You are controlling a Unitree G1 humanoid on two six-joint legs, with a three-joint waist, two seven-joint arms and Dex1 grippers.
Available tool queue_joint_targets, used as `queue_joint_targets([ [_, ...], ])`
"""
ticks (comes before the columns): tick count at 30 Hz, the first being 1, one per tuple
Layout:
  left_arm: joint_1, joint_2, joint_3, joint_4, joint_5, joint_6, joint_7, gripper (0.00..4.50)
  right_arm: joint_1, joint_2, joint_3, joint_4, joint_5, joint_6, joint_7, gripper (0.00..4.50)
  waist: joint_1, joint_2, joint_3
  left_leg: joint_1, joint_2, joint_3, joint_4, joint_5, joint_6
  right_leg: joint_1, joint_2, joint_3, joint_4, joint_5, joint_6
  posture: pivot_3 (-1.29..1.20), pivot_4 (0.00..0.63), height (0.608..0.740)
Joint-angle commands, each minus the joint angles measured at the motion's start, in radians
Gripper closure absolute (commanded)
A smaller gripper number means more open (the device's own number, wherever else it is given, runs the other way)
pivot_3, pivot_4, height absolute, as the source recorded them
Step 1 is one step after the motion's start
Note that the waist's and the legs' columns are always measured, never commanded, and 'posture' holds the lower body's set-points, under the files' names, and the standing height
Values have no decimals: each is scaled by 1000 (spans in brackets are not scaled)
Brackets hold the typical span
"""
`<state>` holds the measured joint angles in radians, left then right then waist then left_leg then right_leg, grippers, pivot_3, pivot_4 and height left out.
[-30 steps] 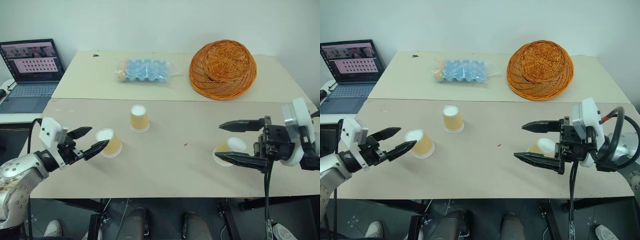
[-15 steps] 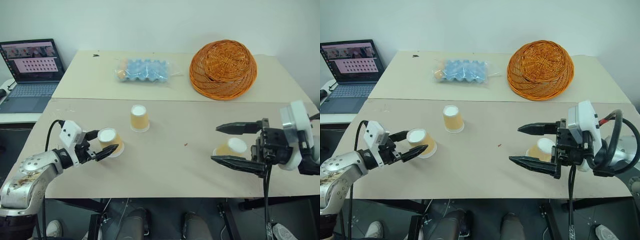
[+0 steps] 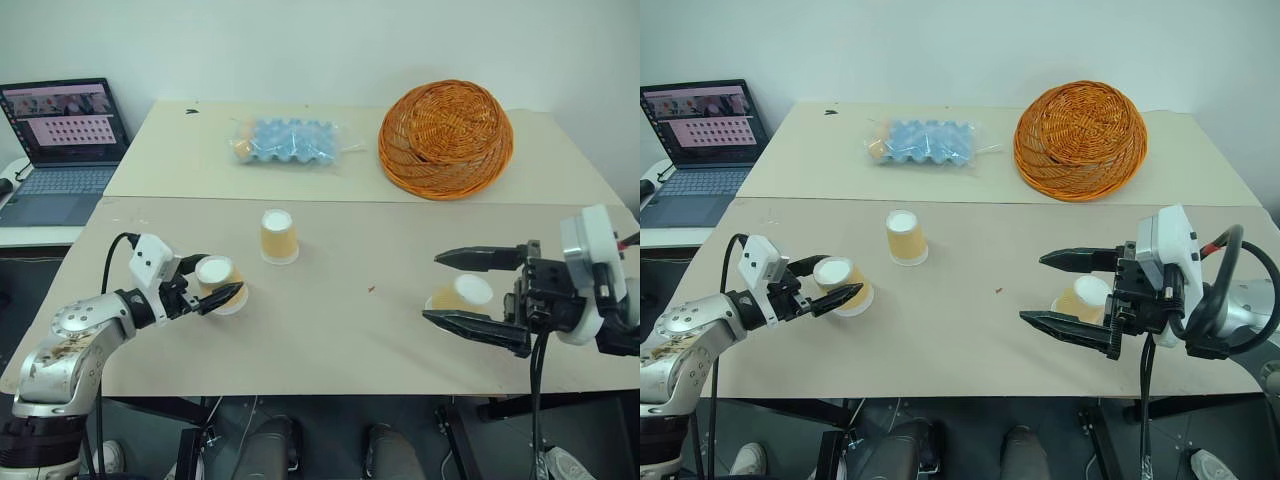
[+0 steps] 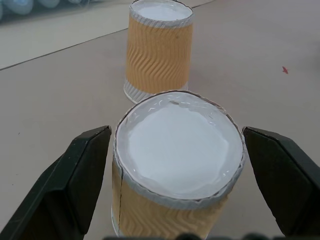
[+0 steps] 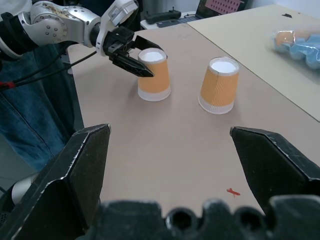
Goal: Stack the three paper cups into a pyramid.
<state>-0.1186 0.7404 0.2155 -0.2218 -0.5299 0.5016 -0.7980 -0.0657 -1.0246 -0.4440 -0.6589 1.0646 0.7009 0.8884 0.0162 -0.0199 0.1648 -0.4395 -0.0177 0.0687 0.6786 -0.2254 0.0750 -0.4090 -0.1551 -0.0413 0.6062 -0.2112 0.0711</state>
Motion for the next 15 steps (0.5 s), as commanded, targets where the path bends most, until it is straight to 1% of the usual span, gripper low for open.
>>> queue_joint_targets([
  [1,-20,0,5,-5,6,-15,-7,1636,-7,-7,-34,-25,19,3,-14,0,0,0,0,0,0,0,0,0,0,0,0,0,0,0,0,0,150,726],
  [2,-24,0,3,0,8,-16,-8,1904,-7,-6,-31,-24,15,2,-16,0,0,0,0,0,0,0,0,0,0,0,0,0,0,0,0,0,150,726],
  [3,-27,-1,2,3,10,-16,-8,1939,-7,-6,-28,-23,11,2,-18,0,0,0,0,0,0,0,0,0,0,0,0,0,0,0,0,0,150,726],
  [8,-47,-3,-10,-1,26,-20,-6,1940,-9,-3,-24,-28,13,0,-32,0,0,0,0,0,0,0,0,0,0,0,0,0,0,0,0,0,150,726],
  [11,-81,-13,-25,-36,12,-12,-9,1940,-8,-1,-25,-31,12,0,-40,0,2,0,0,0,0,0,1,0,0,1,0,0,1,0,0,0,150,726],
  [13,-145,-26,-69,-77,-17,10,-31,1940,-5,2,-30,-30,12,-1,-45,0,7,0,0,0,0,0,1,0,0,1,0,0,1,0,0,0,150,726],
  [15,-220,-39,-140,-104,-27,38,-65,1940,-5,3,-31,-30,10,-3,-52,0,14,0,0,0,-1,0,2,0,0,2,1,-1,1,0,0,0,150,726],
])
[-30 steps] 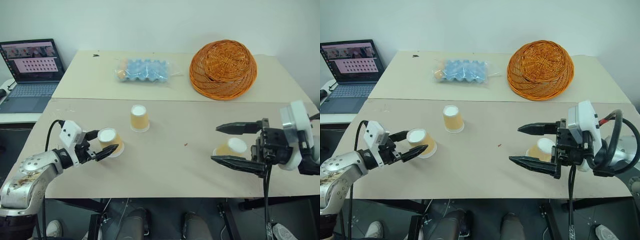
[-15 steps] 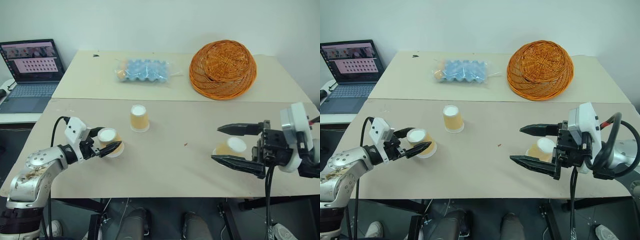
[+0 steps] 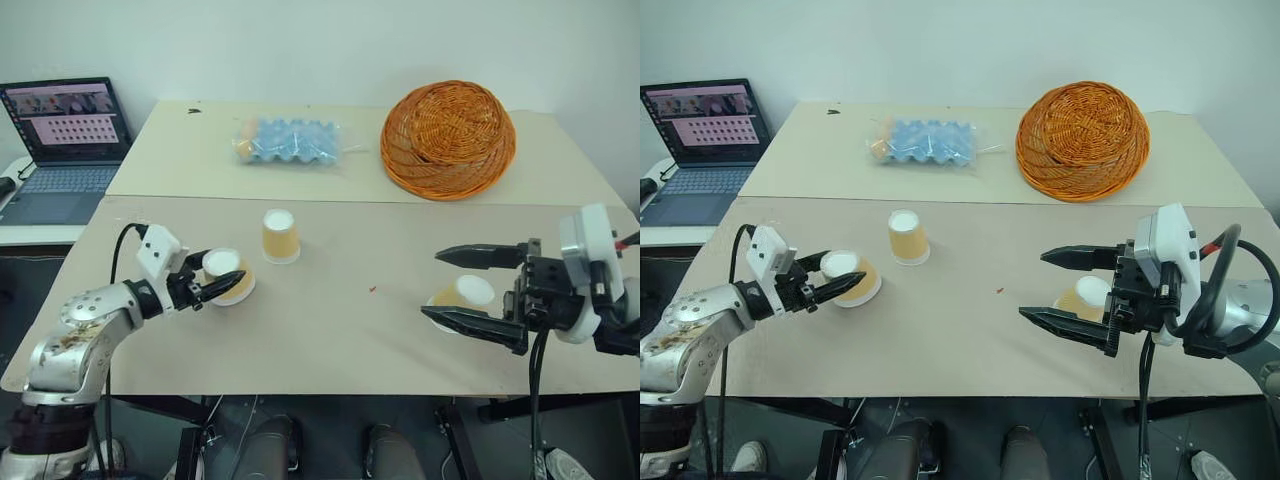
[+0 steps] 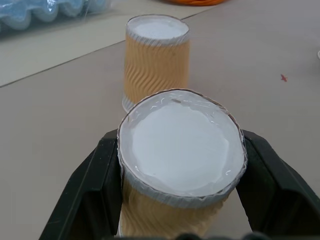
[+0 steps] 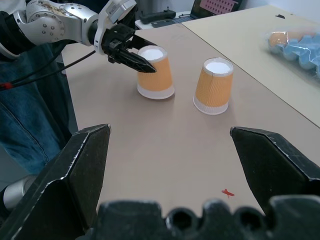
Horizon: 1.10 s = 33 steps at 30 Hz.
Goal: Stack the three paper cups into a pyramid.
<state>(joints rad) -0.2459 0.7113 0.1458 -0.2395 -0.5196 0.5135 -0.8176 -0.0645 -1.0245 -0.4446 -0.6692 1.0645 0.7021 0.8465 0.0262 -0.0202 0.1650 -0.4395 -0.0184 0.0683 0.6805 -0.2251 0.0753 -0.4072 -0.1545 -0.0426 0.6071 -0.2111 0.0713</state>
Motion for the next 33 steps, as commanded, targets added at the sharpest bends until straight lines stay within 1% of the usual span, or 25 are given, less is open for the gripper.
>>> queue_joint_targets([
  [1,-112,-13,-90,-92,-38,35,-56,1940,-7,3,-30,-19,10,-5,-13,0,8,0,0,0,0,0,0,0,0,0,0,0,0,0,0,0,150,726],
  [4,-168,-27,-158,-99,-43,40,-106,1940,-7,6,-28,-22,4,-7,-22,0,9,0,0,0,0,1,0,1,2,3,0,1,0,0,1,0,150,726],
  [5,-195,-37,-193,-100,-46,42,-133,1940,0,7,-32,-27,2,-8,-25,0,9,0,0,0,0,1,0,4,8,3,1,2,1,0,1,0,150,726],
  [8,-277,-96,-291,-54,-27,22,-196,1940,27,17,-56,-47,4,-8,-43,0,12,0,0,0,0,1,0,5,9,3,3,1,1,0,1,0,150,726],
  [11,-357,-171,-360,70,46,-41,-209,1940,57,31,-80,-71,7,-11,-63,0,19,0,0,0,-1,1,1,5,9,4,3,1,1,0,1,0,150,726],
  [14,-487,-310,-414,299,143,-131,-168,1940,103,49,-105,-105,3,-13,-90,0,24,-1,0,-1,-1,1,3,5,10,5,3,1,2,0,1,0,150,726],
  [15,-518,-347,-421,358,164,-153,-161,1940,114,55,-114,-113,6,-14,-97,0,23,-1,0,-1,-1,1,4,5,11,5,4,1,2,0,1,0,150,726],
  [21,-660,-484,-448,643,281,-308,-159,1940,167,76,-149,-152,1,-18,-136,0,15,-2,0,-5,-1,1,6,4,14,2,4,2,2,1,2,0,150,726],
  [25,-717,-547,-444,765,314,-366,-180,1940,189,82,-171,-173,13,-22,-153,0,16,-2,1,-6,-1,1,7,3,15,2,4,2,2,0,3,0,150,726],
  [29,-725,-572,-447,792,331,-387,-225,1940,199,83,-170,-183,10,-24,-166,0,14,-2,1,-6,-1,1,10,2,16,3,4,2,2,0,3,0,150,726],
  [33,-701,-567,-455,741,328,-362,-279,1940,210,83,-174,-185,-2,-25,-171,0,14,-2,1,-7,0,1,12,1,17,3,4,1,3,0,4,0,150,726],
])
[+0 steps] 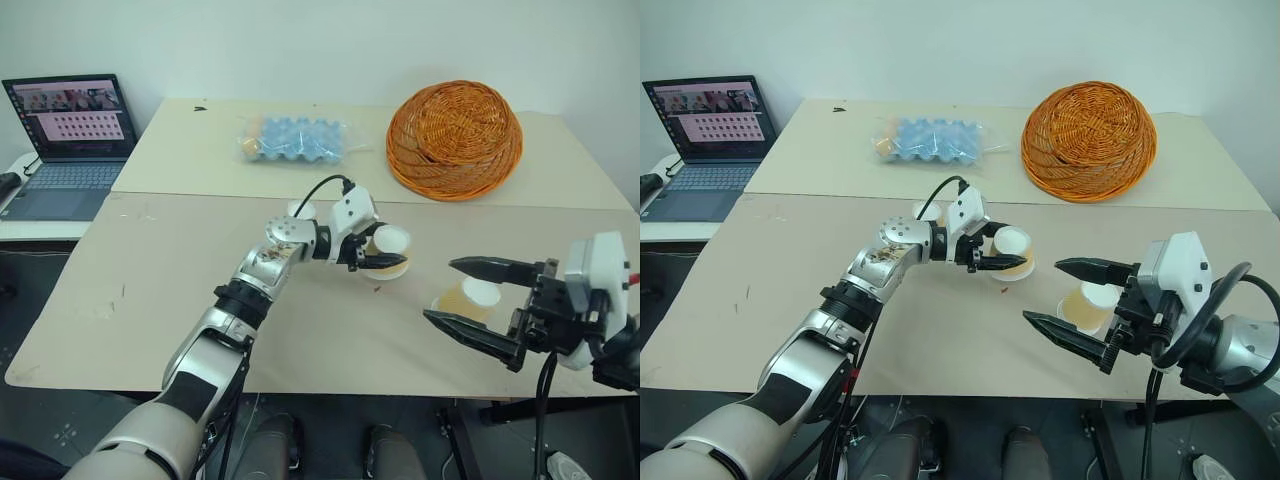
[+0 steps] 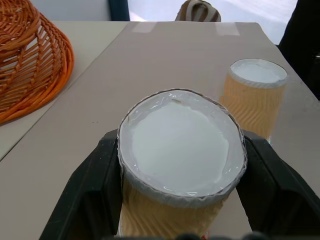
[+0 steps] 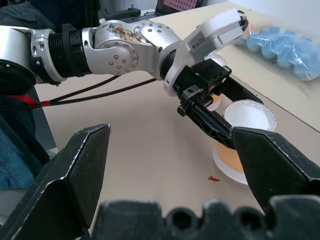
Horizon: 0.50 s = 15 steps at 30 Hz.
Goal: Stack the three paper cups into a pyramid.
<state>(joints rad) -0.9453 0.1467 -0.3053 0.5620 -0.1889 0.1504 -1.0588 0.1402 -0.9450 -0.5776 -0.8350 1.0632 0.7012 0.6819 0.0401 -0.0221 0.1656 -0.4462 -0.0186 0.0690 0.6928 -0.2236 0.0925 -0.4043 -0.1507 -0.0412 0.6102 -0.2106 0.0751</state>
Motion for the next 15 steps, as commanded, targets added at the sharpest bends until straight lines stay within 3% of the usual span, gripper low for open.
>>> queue_joint_targets([
  [1,5,0,-4,-76,-5,15,-45,1940,8,4,-41,-20,-3,-24,-6,0,0,0,0,0,0,0,1,0,0,0,0,0,0,0,0,0,150,726],
  [10,49,13,-20,-111,31,37,-59,1940,3,8,-35,-16,-11,-36,-8,0,1,0,0,0,0,0,2,-1,1,0,-1,0,0,1,1,0,150,726],
  [12,50,13,-21,-101,44,29,-55,936,2,8,-36,-13,-12,-36,-6,0,1,0,0,0,0,0,2,-1,1,0,-1,0,0,1,1,0,150,726],
  [15,49,9,-16,-100,46,28,-51,31,-1,7,-33,-12,-14,-38,-5,0,1,0,0,0,0,0,2,-1,1,0,-1,0,0,1,1,0,150,726],
])
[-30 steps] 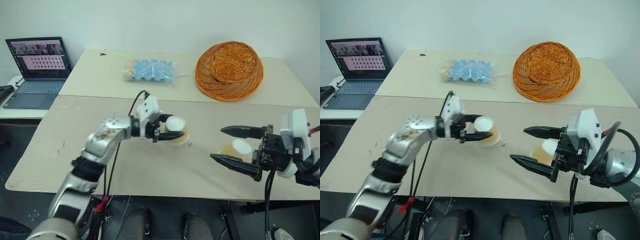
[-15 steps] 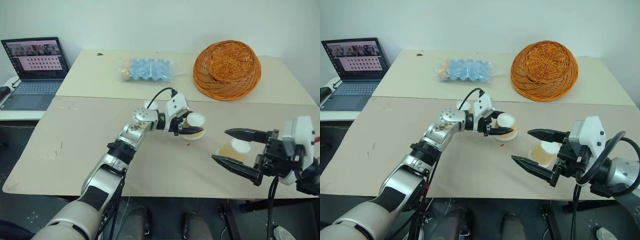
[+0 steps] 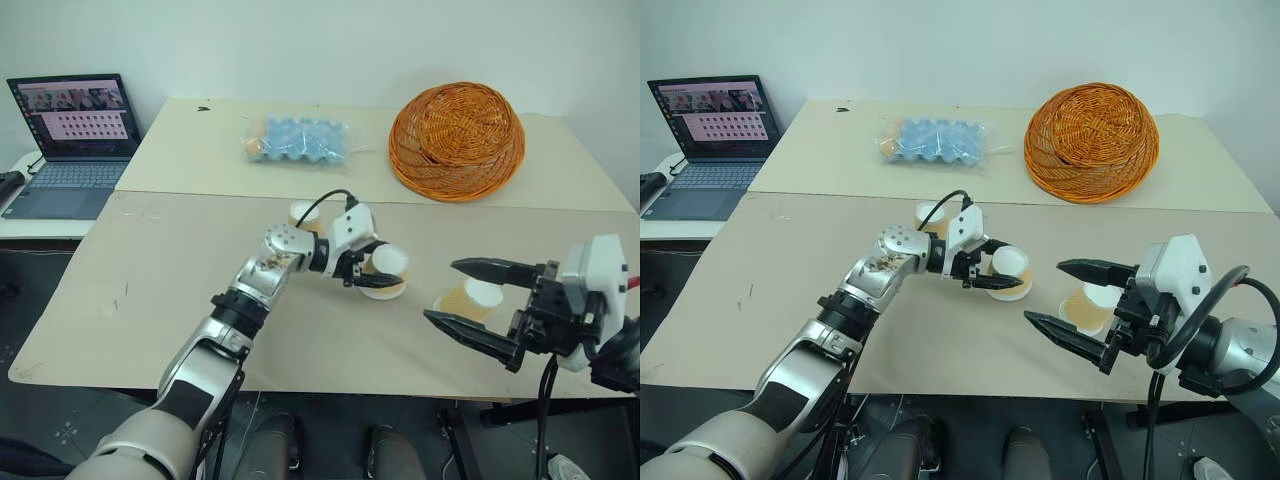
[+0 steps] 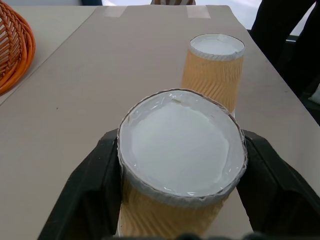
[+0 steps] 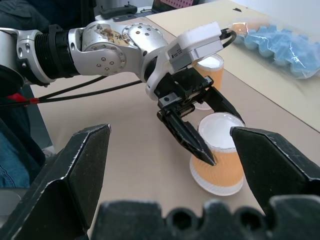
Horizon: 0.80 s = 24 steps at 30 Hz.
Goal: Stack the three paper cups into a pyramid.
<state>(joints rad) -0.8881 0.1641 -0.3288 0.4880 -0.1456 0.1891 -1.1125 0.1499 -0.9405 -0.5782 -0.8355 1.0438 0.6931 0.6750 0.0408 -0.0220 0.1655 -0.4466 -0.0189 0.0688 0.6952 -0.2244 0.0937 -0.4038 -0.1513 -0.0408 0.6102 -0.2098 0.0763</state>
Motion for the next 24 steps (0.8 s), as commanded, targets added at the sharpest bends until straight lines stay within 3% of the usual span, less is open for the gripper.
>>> queue_joint_targets([
  [1,-10,-11,11,-26,4,-11,9,31,-11,2,-33,-10,7,-30,3,0,0,0,0,0,0,0,0,0,0,0,0,0,0,0,0,0,150,726],
  [8,-10,-8,29,-53,-6,1,21,31,-27,-3,-16,9,-4,-33,11,0,0,0,0,0,0,0,0,0,0,0,0,0,0,0,0,0,150,726],
  [14,12,40,61,-184,-14,46,55,31,-43,-4,-7,19,0,-33,24,0,-1,0,0,0,0,0,0,0,0,0,0,0,0,0,0,0,150,726],
  [20,106,176,143,-526,-57,209,114,31,-48,-2,3,34,-9,-33,40,0,-7,0,0,0,1,0,0,0,0,0,0,1,0,0,0,0,150,726],
  [24,175,184,240,-666,-74,312,267,31,-51,3,11,35,-10,-34,49,0,-2,1,0,1,0,-1,0,0,-1,0,0,1,0,0,0,0,150,726],
])
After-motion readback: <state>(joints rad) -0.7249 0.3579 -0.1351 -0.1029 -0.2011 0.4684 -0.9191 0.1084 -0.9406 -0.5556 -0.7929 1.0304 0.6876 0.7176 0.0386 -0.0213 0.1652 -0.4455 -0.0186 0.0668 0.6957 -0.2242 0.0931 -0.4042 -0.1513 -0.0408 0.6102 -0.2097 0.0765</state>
